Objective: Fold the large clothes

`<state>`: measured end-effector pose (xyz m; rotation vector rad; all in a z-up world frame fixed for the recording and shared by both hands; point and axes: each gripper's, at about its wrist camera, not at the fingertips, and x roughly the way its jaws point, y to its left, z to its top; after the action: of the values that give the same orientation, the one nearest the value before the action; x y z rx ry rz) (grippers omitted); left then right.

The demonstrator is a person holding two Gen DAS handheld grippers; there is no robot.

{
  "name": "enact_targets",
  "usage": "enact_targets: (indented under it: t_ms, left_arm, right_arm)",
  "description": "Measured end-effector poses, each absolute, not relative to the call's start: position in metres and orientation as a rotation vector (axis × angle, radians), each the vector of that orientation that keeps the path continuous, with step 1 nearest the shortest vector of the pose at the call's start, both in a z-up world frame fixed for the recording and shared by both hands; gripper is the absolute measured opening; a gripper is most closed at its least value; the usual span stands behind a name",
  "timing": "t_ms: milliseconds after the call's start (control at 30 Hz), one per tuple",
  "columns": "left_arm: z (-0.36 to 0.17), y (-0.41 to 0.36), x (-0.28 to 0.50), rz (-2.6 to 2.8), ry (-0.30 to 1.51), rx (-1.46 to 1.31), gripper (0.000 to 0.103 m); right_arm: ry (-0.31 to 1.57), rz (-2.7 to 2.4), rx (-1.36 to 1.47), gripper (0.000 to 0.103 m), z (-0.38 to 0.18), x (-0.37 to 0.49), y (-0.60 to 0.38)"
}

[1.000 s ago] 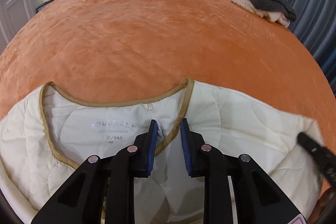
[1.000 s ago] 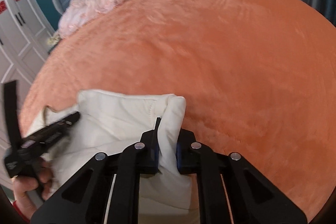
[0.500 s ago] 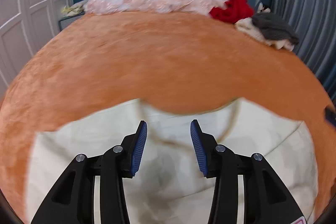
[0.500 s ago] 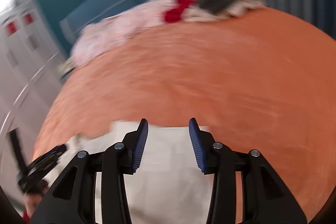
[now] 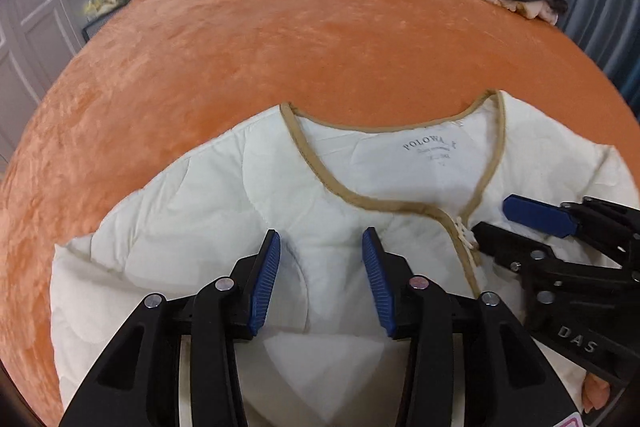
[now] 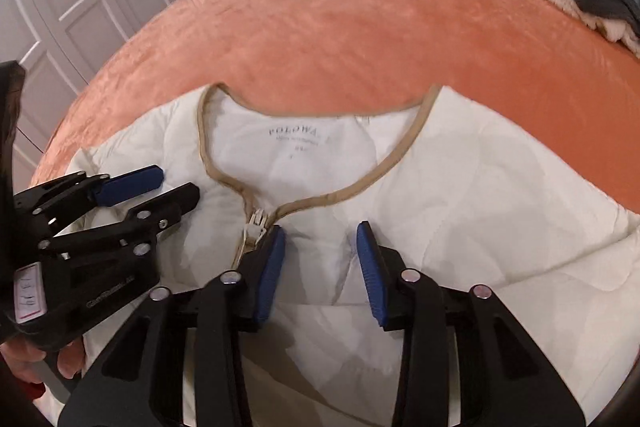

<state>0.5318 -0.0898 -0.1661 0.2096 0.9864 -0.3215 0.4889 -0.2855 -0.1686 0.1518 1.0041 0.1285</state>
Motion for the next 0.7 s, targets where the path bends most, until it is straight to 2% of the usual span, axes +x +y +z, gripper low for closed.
enact_targets:
  t_ms: [33,67,167,267,700]
  left_arm:
    - [-0.168,-0.091,0.533,-0.305,0.978,0.222,0.036]
    - [-0.170,-0.093,0.535,-0.289,0.973,0.237,0.034]
    - [-0.173,-0.095,0.544,-0.243,0.971,0.236,0.033]
    - [-0.177,-0.092,0.552,-0.207,0.970,0.206,0.038]
    - [-0.189,-0.096,0.545,-0.170,0.855,0.207,0.039]
  right_arm:
    - [1.001,0.123,0.155,0.017,-0.168,0.488,-0.287]
    - [0.994,0.098,0.156,0.001,-0.168,0.489,-0.292]
    - [0.985,0.050,0.239,0.000,-0.172,0.492,-0.316]
    - [0.975,0.031,0.286,0.000,-0.174,0.493,-0.325]
    - [0.906,0.008,0.227,0.000,-0.186,0.501,-0.313]
